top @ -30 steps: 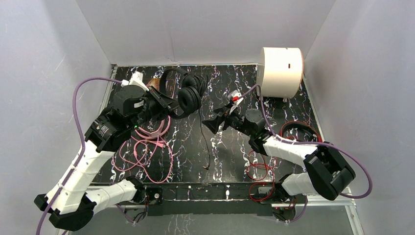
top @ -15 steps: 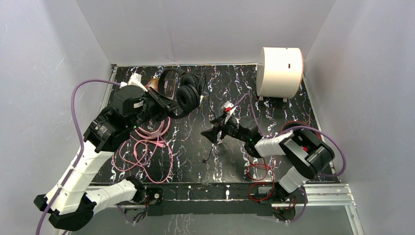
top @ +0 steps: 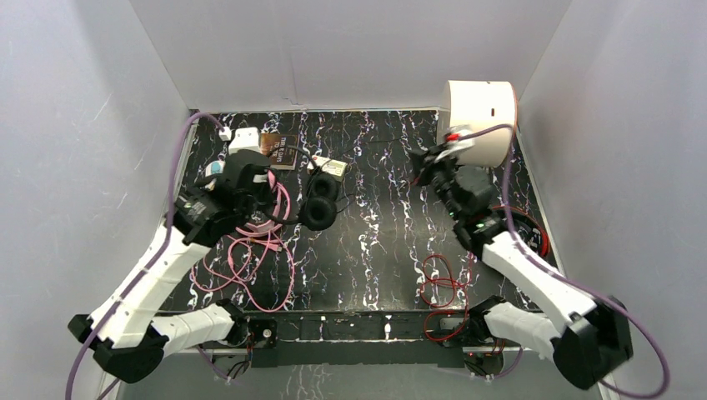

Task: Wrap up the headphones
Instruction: Straighten the headphones cable.

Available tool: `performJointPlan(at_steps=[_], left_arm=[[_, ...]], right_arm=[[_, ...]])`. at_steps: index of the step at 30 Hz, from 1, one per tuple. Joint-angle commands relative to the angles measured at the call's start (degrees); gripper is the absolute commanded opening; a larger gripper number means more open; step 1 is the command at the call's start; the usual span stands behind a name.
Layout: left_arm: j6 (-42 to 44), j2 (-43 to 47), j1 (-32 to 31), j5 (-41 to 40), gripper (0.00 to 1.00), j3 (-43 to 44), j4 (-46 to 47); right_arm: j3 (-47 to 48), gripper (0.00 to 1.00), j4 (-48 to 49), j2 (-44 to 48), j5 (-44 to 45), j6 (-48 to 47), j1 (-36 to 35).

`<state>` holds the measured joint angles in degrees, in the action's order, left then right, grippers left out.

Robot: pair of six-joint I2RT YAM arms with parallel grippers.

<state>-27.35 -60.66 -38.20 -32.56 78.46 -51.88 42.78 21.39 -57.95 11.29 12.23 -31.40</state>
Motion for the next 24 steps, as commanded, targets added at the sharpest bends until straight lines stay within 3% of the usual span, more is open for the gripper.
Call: performJointPlan(at_steps=[1,2,3,4,5,9,12,15,16,18,20,22,24], left_arm=[[62.19,6.82,2.80,-39.96,0.00,-19.48,61.07],[67.91,5.00,4.53,-39.10,0.00,-20.46,69.47],[64.30,0.41,11.41,-36.62,0.00,-17.71,64.97],[43.49,-3.96,19.13,-29.50,0.00,-8.59,40.34],[29.94,-5.87,23.42,-20.69,0.00,-2.04,27.12],[12.00,-12.85,35.15,2.31,0.00,10.15,9.84],[4.29,-14.86,42.52,11.70,0.00,14.03,5.79],[-2.79,-13.99,49.01,39.25,0.00,14.76,9.16],[-4.75,-13.54,49.72,48.54,0.00,13.86,11.51],[-6.04,-12.88,49.88,59.33,0.00,11.85,13.96],[-3.06,-11.07,49.84,52.36,0.00,9.59,11.58],[3.14,-8.90,49.89,33.12,0.00,7.51,8.76],[7.71,-6.30,48.41,6.60,0.00,3.83,9.91]], right_arm=[[9.08,0.00,-30.99,8.68,25.90,-0.19,1.86],[9.47,0.00,-31.56,11.46,28.43,-0.90,1.87],[10.57,0.00,-32.14,15.70,32.05,-2.53,1.87],[11.49,0.00,-33.16,17.69,36.04,-5.02,1.87],[11.45,0.00,-33.49,17.48,40.89,-7.63,1.87],[13.25,0.00,-39.72,14.70,51.41,-5.05,1.95],[13.60,0.00,-41.21,17.91,48.24,-2.07,1.95],[6.19,0.00,-30.29,21.46,38.10,-9.01,1.95],[5.24,0.00,-30.10,20.30,38.42,-9.45,1.95],[7.77,0.00,-34.55,15.86,42.68,-7.64,2.03],[11.40,0.00,-36.90,12.82,45.67,-7.11,2.12],[12.52,0.00,-34.22,12.60,49.49,-10.21,2.85],[11.90,0.00,-29.38,13.63,52.03,-14.56,3.56]])
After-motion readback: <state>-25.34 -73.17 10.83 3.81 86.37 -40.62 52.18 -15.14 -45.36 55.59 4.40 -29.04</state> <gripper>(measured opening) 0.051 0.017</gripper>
